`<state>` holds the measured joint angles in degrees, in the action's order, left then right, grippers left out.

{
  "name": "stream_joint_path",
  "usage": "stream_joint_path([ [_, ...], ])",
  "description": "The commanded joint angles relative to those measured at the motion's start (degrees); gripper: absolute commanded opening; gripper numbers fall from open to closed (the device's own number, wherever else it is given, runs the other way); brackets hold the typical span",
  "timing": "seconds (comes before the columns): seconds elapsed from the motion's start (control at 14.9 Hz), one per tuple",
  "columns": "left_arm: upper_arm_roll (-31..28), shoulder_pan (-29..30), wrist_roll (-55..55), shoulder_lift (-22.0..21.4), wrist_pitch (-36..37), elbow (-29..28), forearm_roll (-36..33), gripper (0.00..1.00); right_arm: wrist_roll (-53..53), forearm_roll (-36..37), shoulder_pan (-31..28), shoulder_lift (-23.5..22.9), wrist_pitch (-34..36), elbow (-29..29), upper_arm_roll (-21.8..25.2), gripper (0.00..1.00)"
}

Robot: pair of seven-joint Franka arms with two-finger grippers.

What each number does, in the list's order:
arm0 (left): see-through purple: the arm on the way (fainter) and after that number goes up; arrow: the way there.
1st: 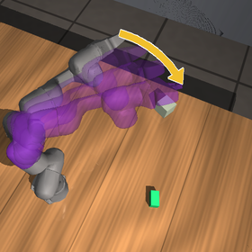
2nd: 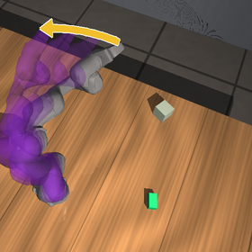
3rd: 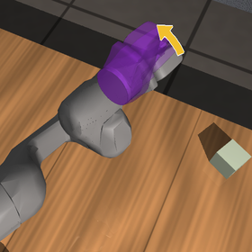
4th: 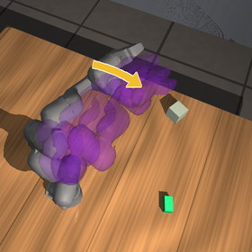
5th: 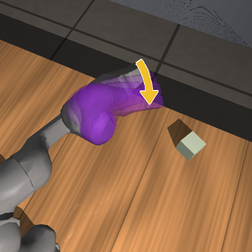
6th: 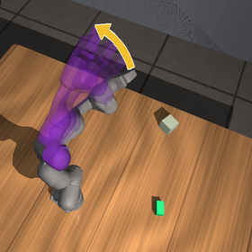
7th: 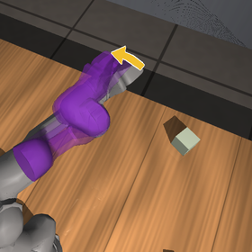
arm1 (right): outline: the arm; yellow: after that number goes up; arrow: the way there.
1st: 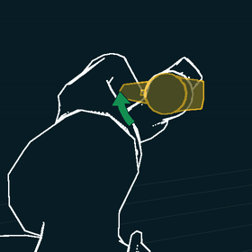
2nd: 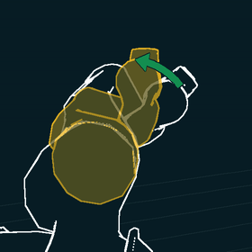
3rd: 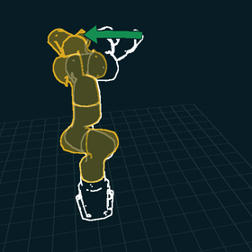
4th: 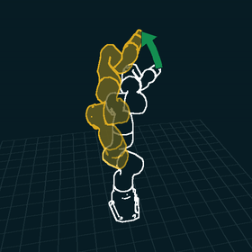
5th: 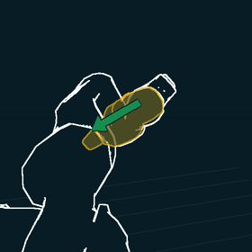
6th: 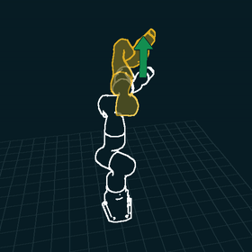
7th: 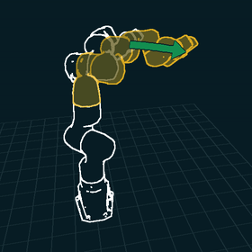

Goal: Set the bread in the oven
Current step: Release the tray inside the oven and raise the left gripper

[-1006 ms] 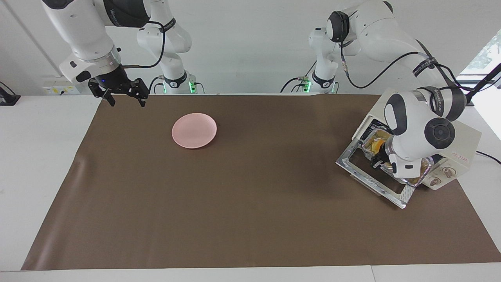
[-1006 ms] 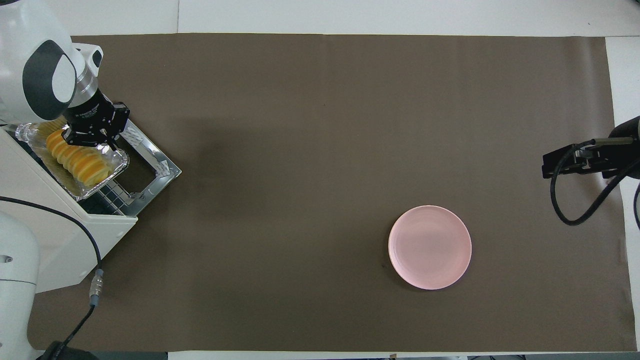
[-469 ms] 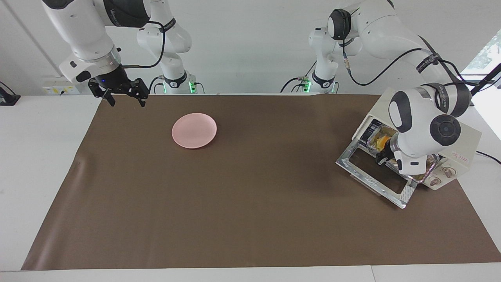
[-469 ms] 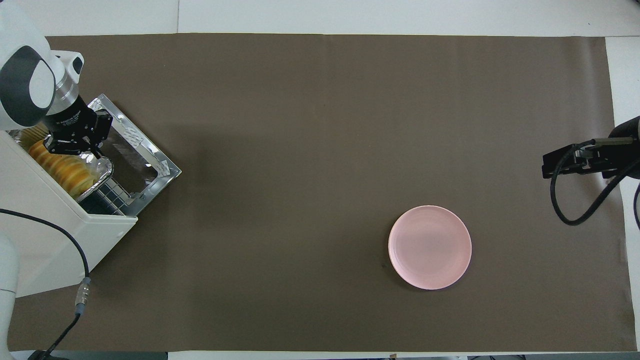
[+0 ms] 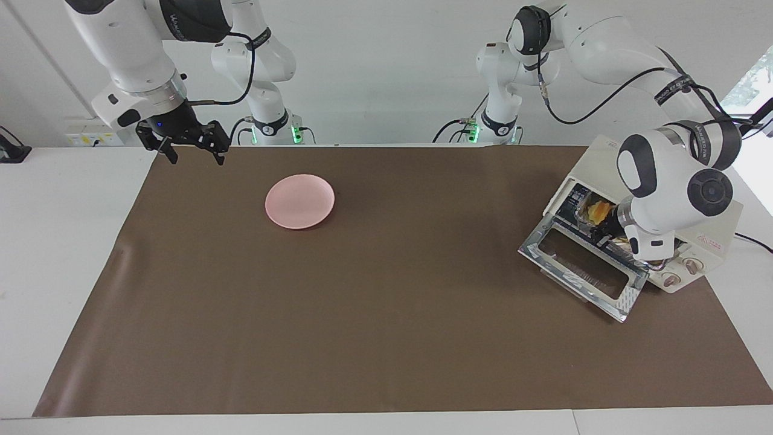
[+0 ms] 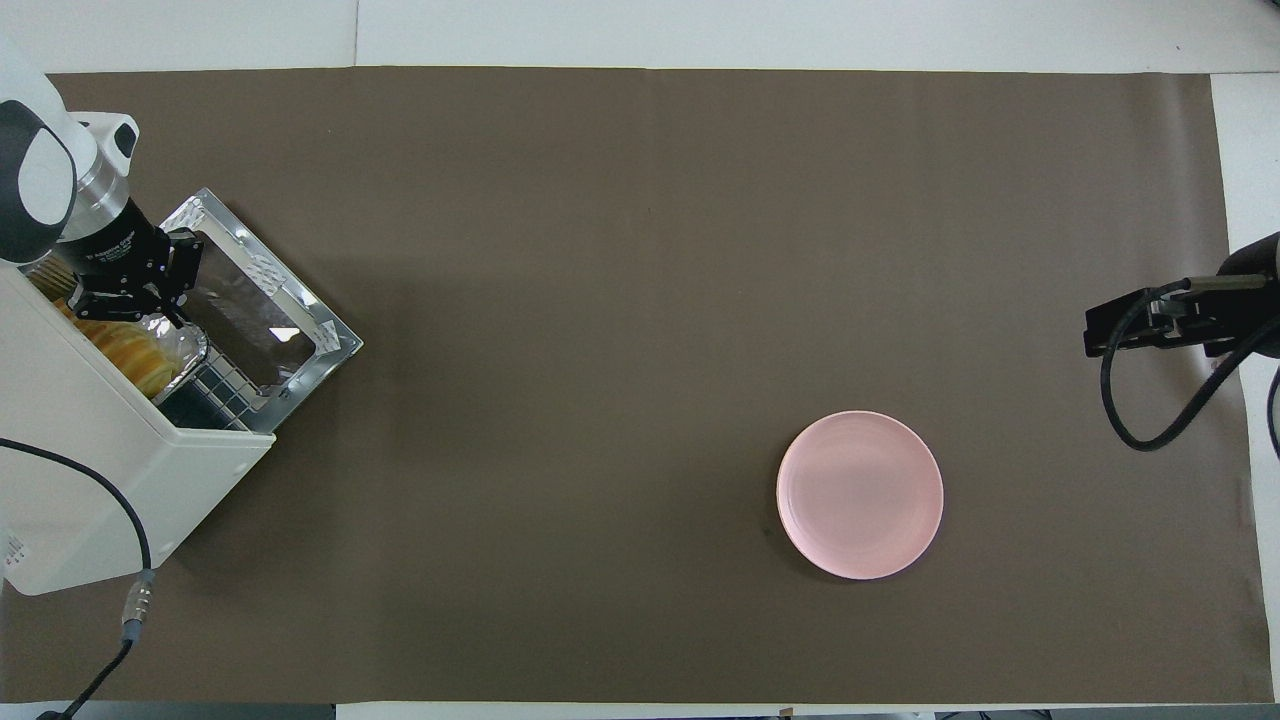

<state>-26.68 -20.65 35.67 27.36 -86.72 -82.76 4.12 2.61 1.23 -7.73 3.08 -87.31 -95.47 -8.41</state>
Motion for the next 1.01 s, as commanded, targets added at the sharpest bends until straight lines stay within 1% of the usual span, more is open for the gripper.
stream_joint_path([
  [0.0,0.05,-0.44,-0.16,-3.62,-3.54,-6.26,-1.21,0.0,-0.85,-0.88,-0.79,1.05,0.48,-1.03,-0.38,1.0],
  [0.34,0.05,-0.27,-0.68,-3.89,-4.07,-6.62,-2.62,0.0,-0.85,-0.88,-0.79,1.05,0.48,-1.03,-0.38,1.0],
  [0.4,0.05,-0.18,-0.86,-3.98,-3.99,-6.62,-2.62,0.32,-0.85,-0.88,-0.79,1.05,0.48,-1.03,-0.38,1.0],
  [0.47,0.05,-0.18,-0.95,-3.98,-4.07,-6.62,-2.62,0.77,-0.85,-0.88,-0.79,1.05,0.48,-1.03,-0.38,1.0],
  [0.54,0.05,-0.18,-0.86,-3.89,-4.07,-6.53,-2.62,1.0,-0.85,-0.88,-0.79,1.05,0.48,-1.03,-0.38,1.0],
  [0.8,0.05,-0.53,-0.95,-3.8,-4.34,-5.57,-2.71,1.0,-0.85,-0.88,-0.79,1.05,0.48,-1.03,-0.38,1.0],
  [0.94,0.14,-0.8,-2.69,-3.63,-4.51,-3.56,-2.71,1.0,-0.85,-0.88,-0.79,1.05,0.48,-1.03,-0.38,1.0],
])
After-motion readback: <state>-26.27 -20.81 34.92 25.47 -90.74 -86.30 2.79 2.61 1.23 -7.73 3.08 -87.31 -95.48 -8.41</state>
